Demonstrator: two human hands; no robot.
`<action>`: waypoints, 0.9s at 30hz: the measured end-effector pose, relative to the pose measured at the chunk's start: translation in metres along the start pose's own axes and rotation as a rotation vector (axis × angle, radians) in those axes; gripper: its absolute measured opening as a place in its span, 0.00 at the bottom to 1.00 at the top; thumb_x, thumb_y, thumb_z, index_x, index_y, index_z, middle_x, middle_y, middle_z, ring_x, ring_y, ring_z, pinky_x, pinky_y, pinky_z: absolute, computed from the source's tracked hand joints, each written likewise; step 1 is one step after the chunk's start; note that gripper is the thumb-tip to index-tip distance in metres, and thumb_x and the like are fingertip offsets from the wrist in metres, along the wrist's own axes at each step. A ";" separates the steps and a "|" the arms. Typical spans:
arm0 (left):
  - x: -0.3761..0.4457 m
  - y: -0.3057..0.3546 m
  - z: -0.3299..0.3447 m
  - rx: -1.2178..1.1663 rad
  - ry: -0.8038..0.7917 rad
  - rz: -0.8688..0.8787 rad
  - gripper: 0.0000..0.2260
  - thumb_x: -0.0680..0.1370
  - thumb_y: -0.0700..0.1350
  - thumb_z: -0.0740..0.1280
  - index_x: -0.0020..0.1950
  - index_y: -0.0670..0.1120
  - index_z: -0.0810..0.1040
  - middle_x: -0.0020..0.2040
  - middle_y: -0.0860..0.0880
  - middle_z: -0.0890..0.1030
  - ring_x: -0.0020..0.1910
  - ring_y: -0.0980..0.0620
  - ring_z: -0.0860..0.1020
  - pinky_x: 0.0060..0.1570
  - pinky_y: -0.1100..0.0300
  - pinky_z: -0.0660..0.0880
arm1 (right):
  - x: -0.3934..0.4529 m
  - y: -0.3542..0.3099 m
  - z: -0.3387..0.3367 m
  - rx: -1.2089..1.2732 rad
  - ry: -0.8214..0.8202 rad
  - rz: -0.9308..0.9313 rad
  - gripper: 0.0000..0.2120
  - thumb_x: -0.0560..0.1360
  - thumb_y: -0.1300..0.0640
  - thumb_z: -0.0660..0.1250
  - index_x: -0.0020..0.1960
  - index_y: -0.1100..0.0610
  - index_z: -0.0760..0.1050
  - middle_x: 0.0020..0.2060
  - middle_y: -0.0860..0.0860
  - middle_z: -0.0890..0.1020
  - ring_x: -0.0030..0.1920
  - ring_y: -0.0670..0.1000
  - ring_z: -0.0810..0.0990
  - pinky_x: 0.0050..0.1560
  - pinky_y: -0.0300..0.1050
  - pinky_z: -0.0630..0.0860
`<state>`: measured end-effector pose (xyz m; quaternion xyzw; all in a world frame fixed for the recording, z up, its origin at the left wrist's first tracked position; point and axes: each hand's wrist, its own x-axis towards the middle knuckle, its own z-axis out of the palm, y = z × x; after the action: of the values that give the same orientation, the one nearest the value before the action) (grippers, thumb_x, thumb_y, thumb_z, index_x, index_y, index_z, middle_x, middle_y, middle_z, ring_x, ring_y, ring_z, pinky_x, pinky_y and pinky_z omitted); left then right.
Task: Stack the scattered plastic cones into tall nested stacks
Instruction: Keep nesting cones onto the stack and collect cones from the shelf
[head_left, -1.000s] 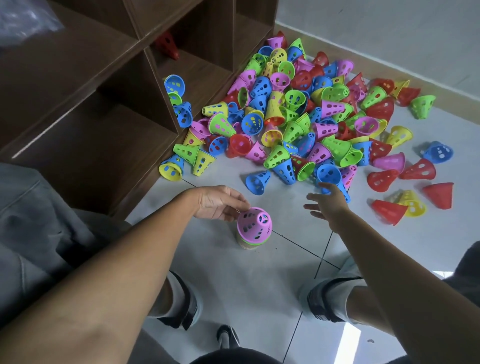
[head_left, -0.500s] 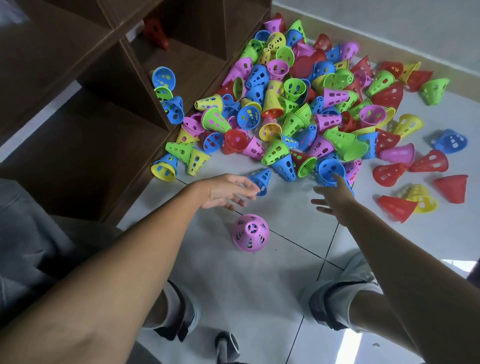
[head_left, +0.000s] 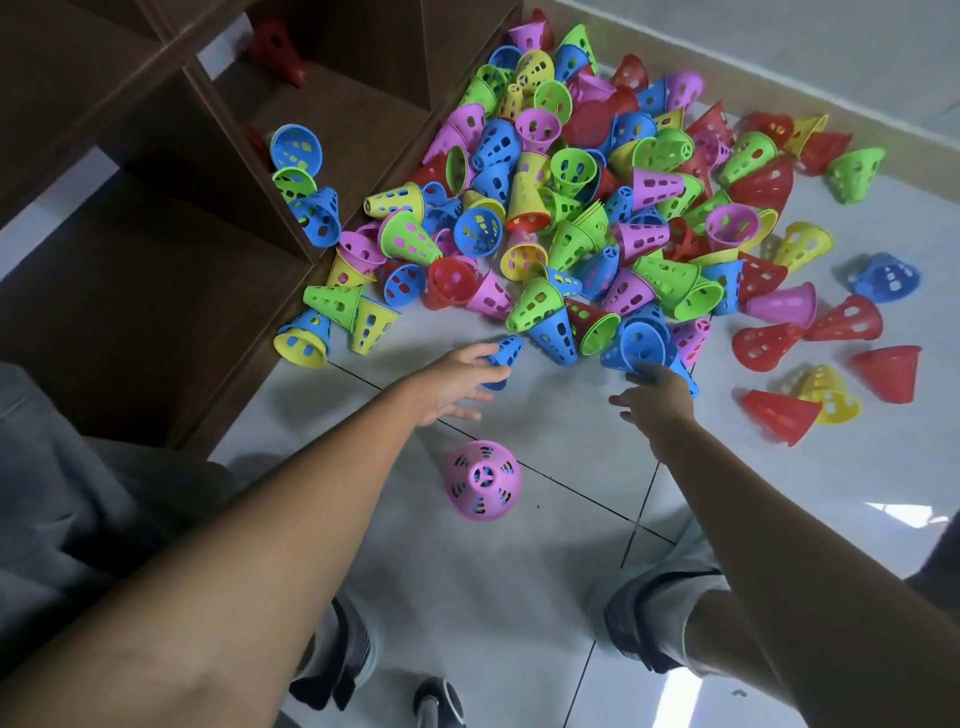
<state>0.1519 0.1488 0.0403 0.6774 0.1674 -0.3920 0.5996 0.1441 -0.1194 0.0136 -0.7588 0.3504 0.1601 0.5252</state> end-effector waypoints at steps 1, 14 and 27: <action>0.002 -0.001 -0.001 -0.008 0.016 0.005 0.23 0.80 0.50 0.67 0.75 0.54 0.68 0.66 0.51 0.76 0.61 0.48 0.79 0.55 0.50 0.79 | 0.000 0.000 0.000 0.019 -0.002 -0.009 0.25 0.77 0.72 0.59 0.72 0.58 0.68 0.62 0.54 0.78 0.48 0.55 0.85 0.56 0.56 0.81; -0.012 -0.017 -0.012 -0.061 0.361 0.106 0.02 0.78 0.42 0.70 0.49 0.47 0.81 0.46 0.47 0.82 0.43 0.51 0.78 0.38 0.62 0.74 | -0.042 -0.017 0.009 -0.024 -0.097 -0.185 0.16 0.83 0.48 0.60 0.51 0.60 0.78 0.31 0.52 0.78 0.30 0.50 0.72 0.41 0.48 0.76; -0.046 -0.024 -0.031 -0.145 0.444 0.219 0.11 0.75 0.34 0.72 0.50 0.45 0.73 0.48 0.44 0.82 0.40 0.50 0.79 0.37 0.60 0.75 | -0.090 -0.058 0.017 0.078 -0.229 -0.413 0.12 0.80 0.53 0.66 0.46 0.61 0.81 0.41 0.52 0.79 0.42 0.48 0.77 0.48 0.42 0.82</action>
<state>0.1162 0.1949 0.0570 0.7162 0.2484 -0.1531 0.6340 0.1236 -0.0594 0.1010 -0.7705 0.1317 0.1205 0.6119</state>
